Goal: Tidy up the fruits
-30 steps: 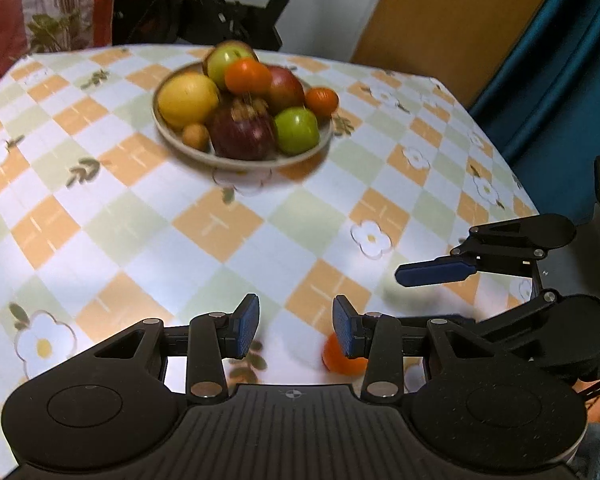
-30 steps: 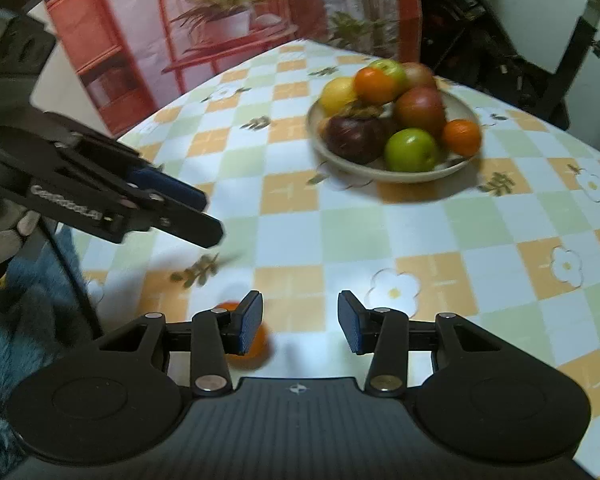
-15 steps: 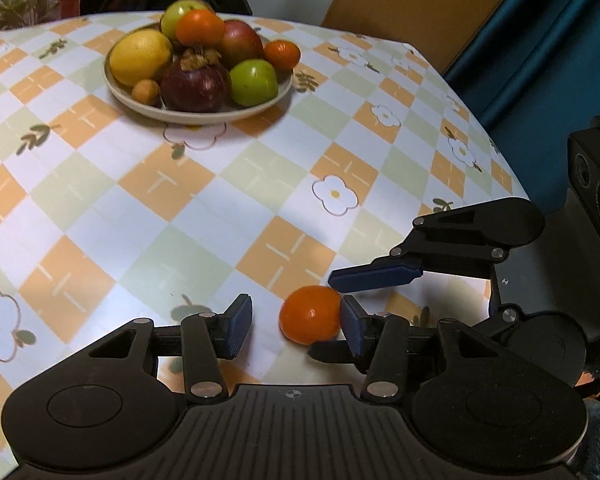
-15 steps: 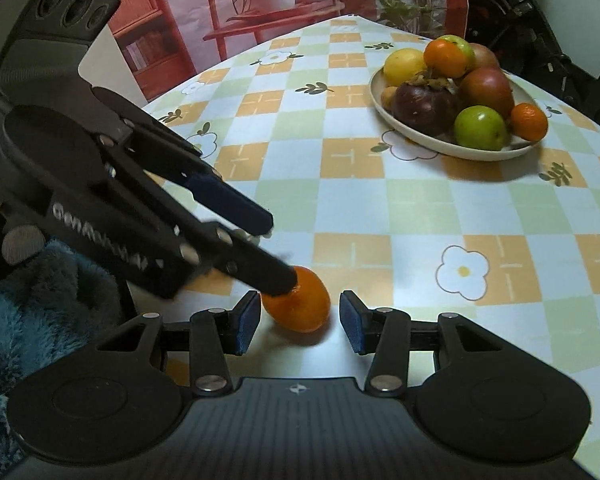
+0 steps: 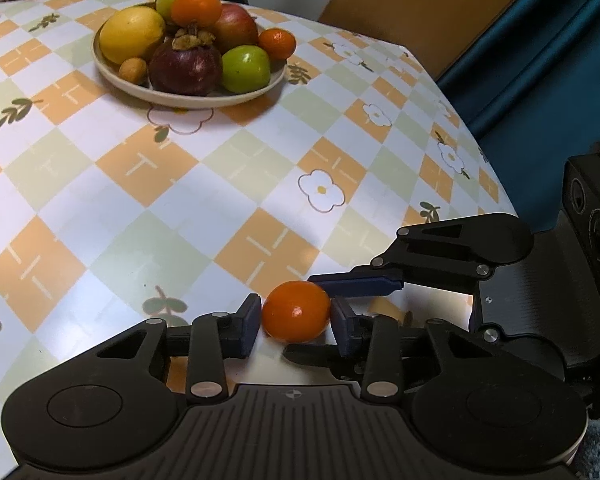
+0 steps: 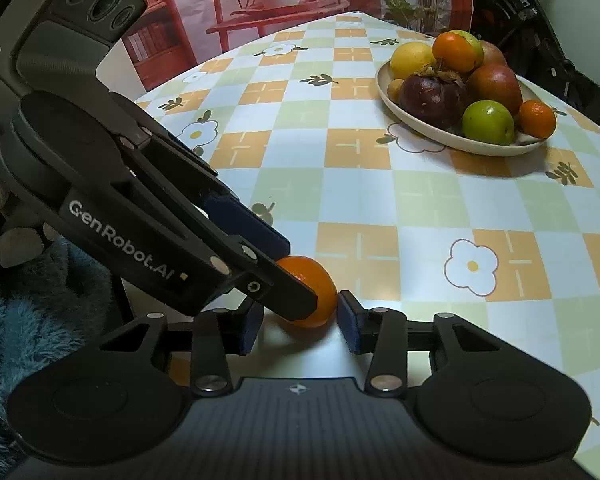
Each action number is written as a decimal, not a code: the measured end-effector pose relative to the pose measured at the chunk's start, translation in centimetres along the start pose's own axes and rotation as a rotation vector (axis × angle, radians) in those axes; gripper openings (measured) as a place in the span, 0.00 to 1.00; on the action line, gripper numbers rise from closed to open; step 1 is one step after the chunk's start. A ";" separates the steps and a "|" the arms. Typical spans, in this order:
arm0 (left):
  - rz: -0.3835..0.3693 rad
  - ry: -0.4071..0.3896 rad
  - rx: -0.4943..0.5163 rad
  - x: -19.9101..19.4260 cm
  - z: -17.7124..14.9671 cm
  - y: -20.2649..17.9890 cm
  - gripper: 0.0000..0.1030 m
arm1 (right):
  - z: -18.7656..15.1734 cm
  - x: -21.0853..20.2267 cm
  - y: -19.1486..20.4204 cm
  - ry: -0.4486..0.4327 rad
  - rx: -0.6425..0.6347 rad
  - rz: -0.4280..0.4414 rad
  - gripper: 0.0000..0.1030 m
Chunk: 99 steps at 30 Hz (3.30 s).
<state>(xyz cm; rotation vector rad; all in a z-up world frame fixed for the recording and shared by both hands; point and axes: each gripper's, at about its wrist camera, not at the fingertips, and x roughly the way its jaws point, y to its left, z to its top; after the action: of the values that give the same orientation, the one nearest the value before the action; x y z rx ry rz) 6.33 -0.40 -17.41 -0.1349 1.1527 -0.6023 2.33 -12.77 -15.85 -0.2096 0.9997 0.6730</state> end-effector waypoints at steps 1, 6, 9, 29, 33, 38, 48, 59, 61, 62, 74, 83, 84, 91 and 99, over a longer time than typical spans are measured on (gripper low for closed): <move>0.000 -0.007 0.002 -0.2 0.1 -0.1 0.39 | 0.1 -0.1 0.0 -0.003 0.000 -0.001 0.42; -0.007 -0.080 -0.001 -2.6 1.5 -0.5 0.39 | 1.1 -1.5 -0.5 -0.043 0.015 0.002 0.42; -0.009 -0.139 0.002 -4.3 2.9 -0.9 0.39 | 2.4 -3.0 -0.8 -0.088 0.012 -0.006 0.42; 0.007 -0.342 0.189 -8.5 16.2 -3.4 0.39 | 12.3 -9.6 -6.5 -0.353 0.019 -0.131 0.42; 0.000 -0.314 0.196 -6.1 19.0 -2.2 0.39 | 13.6 -8.6 -9.2 -0.360 0.048 -0.146 0.42; 0.010 -0.264 0.183 -3.1 21.6 -0.7 0.39 | 14.7 -6.3 -12.5 -0.345 0.088 -0.151 0.42; 0.063 -0.167 0.151 2.5 25.3 2.3 0.40 | 15.2 -0.9 -18.5 -0.286 0.191 -0.113 0.42; 0.089 -0.091 0.092 6.2 27.0 4.6 0.40 | 15.8 2.1 -22.5 -0.207 0.346 -0.043 0.42; 0.087 -0.096 0.078 6.2 27.0 5.1 0.40 | 15.8 2.6 -22.7 -0.190 0.365 -0.039 0.42; 0.086 -0.098 0.073 6.2 27.0 5.2 0.40 | 15.8 2.7 -22.8 -0.186 0.374 -0.036 0.42; 0.114 -0.145 0.057 5.6 26.8 5.6 0.44 | 16.3 3.0 -23.5 -0.168 0.505 -0.010 0.43; 0.167 -0.250 0.033 1.5 24.8 5.3 0.77 | 16.8 0.9 -21.3 -0.202 0.459 -0.110 0.56; 0.185 -0.264 0.037 0.9 24.5 5.1 0.78 | 16.8 0.5 -20.9 -0.209 0.450 -0.130 0.64; 0.374 -0.385 0.086 -3.4 21.7 2.5 0.83 | 16.6 -2.7 -17.6 -0.264 0.382 -0.246 0.87; 0.436 -0.519 0.065 -9.0 17.0 0.6 0.84 | 14.7 -6.9 -13.1 -0.383 0.390 -0.318 1.00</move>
<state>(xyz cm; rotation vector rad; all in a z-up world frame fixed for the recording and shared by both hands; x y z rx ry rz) 19.24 1.31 -3.22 0.0197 0.6265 -0.1941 18.20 -19.18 -3.90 0.1014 0.6895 0.2059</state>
